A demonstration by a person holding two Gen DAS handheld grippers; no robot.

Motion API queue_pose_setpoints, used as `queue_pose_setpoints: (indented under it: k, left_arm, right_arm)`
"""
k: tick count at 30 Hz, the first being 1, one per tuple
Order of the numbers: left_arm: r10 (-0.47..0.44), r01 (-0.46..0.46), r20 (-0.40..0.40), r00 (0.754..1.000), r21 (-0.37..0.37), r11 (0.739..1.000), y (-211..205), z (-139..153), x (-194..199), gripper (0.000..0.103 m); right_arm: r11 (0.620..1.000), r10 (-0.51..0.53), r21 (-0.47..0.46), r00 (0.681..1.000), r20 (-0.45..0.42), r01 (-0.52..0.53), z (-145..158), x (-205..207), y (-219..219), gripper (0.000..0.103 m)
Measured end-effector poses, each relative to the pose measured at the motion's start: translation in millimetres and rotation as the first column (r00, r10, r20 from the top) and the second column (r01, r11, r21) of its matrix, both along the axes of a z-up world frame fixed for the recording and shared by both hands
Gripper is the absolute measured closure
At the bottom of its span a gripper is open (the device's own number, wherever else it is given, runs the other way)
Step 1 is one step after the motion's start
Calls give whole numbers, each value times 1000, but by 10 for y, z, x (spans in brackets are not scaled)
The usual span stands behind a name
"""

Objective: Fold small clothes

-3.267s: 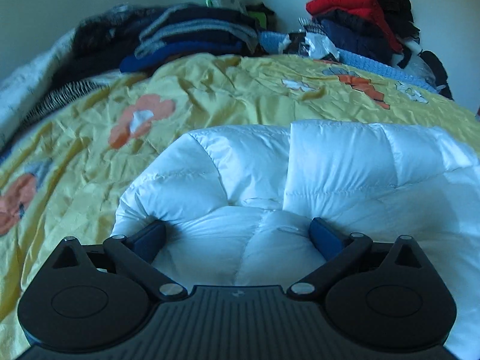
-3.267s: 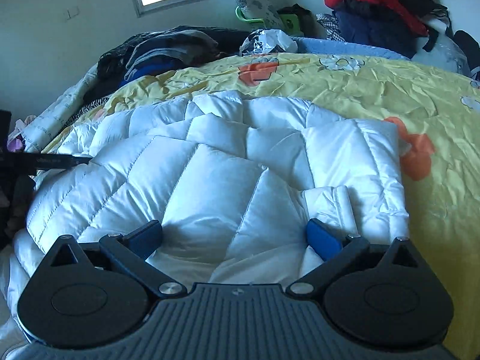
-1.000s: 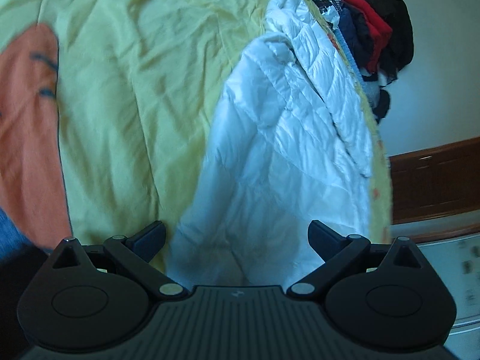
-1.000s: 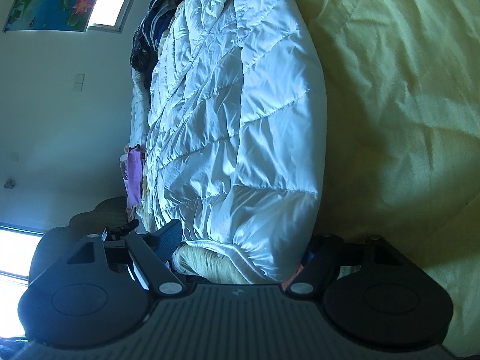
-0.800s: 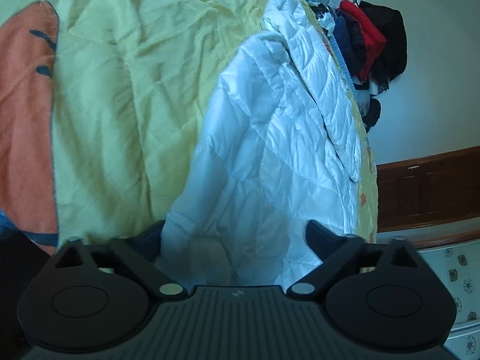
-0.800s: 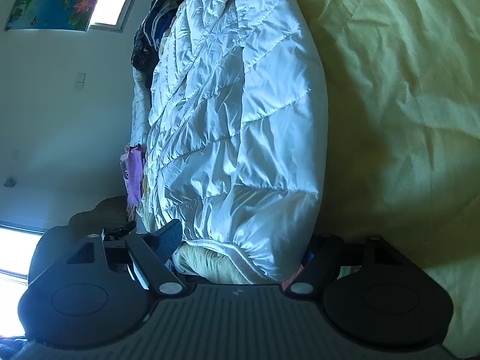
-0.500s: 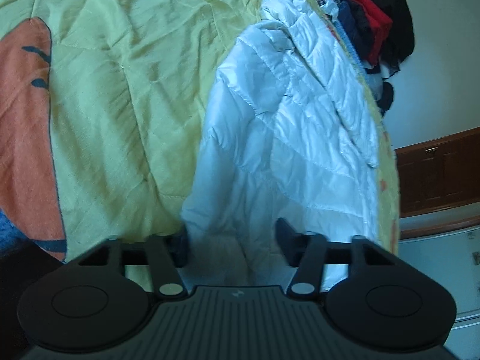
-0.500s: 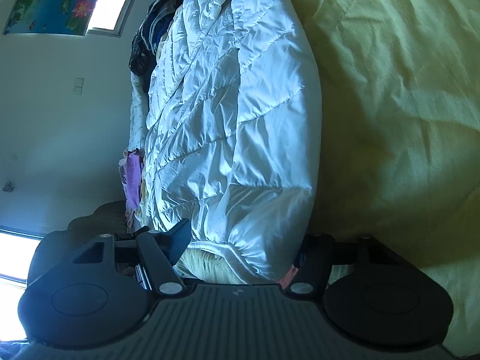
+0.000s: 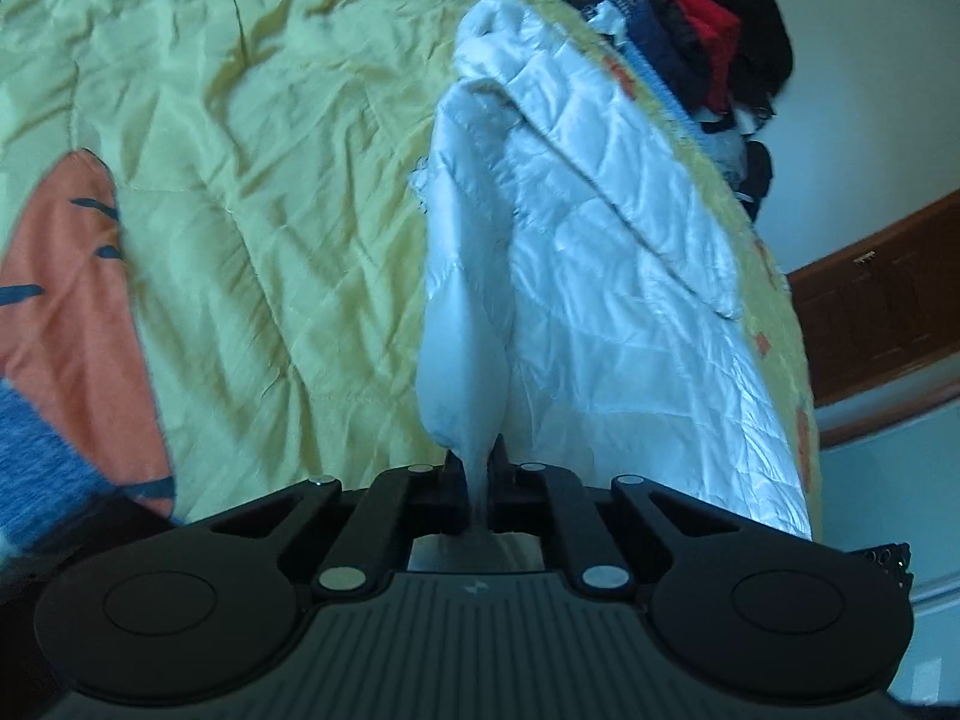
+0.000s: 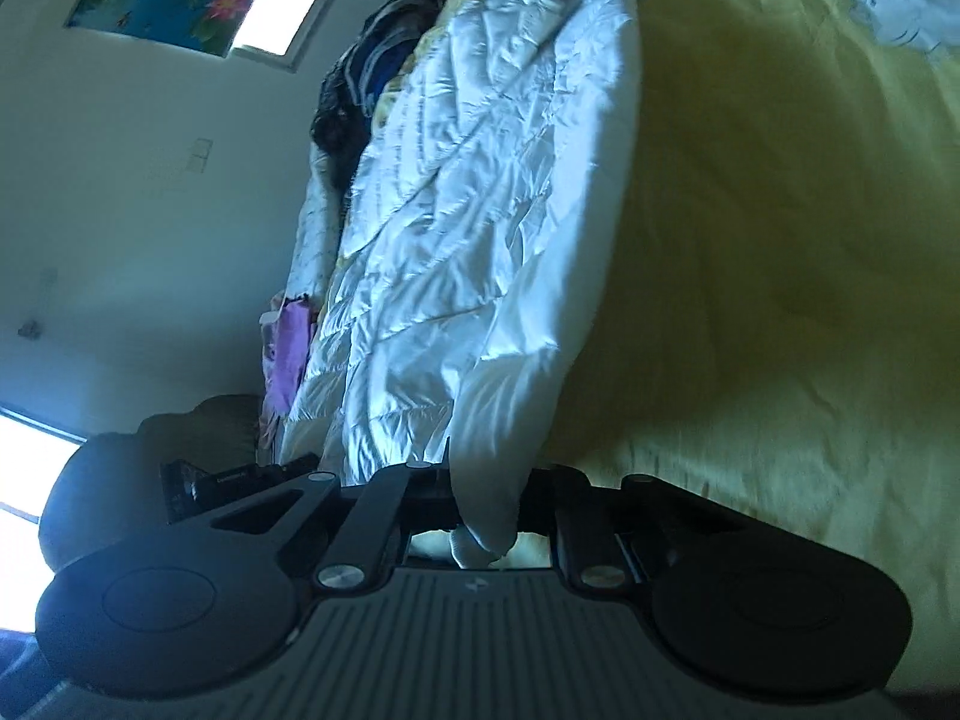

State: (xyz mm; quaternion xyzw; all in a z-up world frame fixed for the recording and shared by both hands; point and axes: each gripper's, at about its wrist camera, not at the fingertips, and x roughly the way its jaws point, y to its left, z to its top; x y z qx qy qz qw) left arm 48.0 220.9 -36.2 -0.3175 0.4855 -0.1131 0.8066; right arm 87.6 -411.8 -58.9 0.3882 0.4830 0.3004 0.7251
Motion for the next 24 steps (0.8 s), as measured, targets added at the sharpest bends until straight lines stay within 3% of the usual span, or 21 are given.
queue_pose_setpoints:
  k: [6,11,17,20,24]
  left_arm:
    - [24,-24,2,1000,-58,998,142,38,150,97]
    - [29,-24,60,998,-80,997,132,152,590,97]
    - [123,-95,172,977,-164,982,206,361,1523,98]
    - [145,-117,193,970,-150,982,152,439,2072,98]
    - [150,-137,196,969,-78,988,70,471,2744,98]
  right_arm:
    - [998,-15,68,1000,-6,15,62,6,-138,89]
    - [992,-39,121,994,107,26,361,410,-159,89]
    - [985,-105,159,964,245,66,757,1437,-185,89]
    - [978,-148,179,961,232,107,769,2103,-187,89]
    - [975,-180,165,965,192,149,661,2954,-72,89]
